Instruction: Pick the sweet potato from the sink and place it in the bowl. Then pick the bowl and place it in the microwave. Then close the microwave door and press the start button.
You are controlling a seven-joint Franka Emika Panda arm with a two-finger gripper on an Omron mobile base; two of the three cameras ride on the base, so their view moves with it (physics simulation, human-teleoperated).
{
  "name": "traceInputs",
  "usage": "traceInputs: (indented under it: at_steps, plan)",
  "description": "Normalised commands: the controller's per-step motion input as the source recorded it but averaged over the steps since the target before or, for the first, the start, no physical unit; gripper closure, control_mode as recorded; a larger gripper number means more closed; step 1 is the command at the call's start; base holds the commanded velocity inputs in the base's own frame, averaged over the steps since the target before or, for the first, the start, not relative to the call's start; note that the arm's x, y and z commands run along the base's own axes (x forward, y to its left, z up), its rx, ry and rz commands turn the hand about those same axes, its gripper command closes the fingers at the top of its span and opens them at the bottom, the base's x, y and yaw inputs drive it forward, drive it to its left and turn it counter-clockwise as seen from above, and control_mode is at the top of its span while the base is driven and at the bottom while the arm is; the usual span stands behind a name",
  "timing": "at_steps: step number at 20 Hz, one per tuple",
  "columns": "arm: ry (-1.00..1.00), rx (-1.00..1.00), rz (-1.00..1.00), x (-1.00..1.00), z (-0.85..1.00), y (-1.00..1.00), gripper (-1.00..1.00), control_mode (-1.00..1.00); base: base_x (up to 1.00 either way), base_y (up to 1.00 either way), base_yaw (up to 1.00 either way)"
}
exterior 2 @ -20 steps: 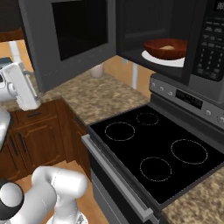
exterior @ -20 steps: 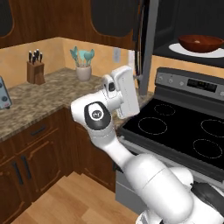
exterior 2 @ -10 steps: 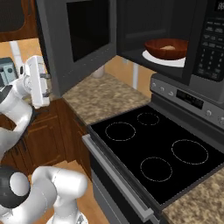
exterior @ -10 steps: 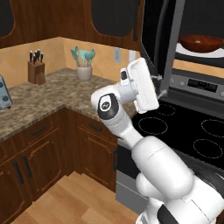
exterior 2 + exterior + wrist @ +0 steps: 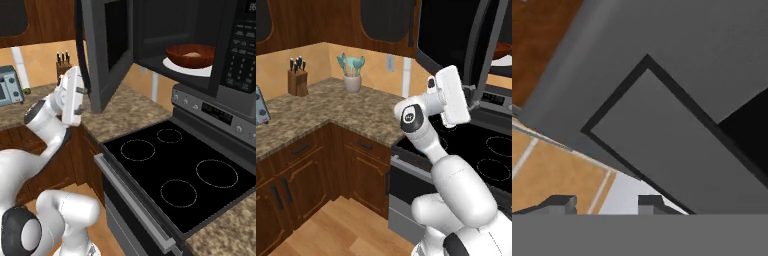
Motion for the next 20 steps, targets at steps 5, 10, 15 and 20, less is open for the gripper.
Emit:
traceInputs:
  at_steps: [5,10,15,20]
  plan:
    - [0.23,0.00,-0.01,0.85,0.44,-1.00,-1.00,-1.00,0.00,0.00,0.00]
    - [0.12,0.01,0.00,0.81,0.25,-1.00,-1.00,-1.00,0.00,0.00,0.00]
    - [0.00,0.05,0.10,0.36,0.17,-1.00,-1.00,-1.00,0.00,0.00,0.00]
    - [0.00,0.28,0.32,0.16,0.42,-0.99,-1.00,-1.00,0.00,0.00,0.00]
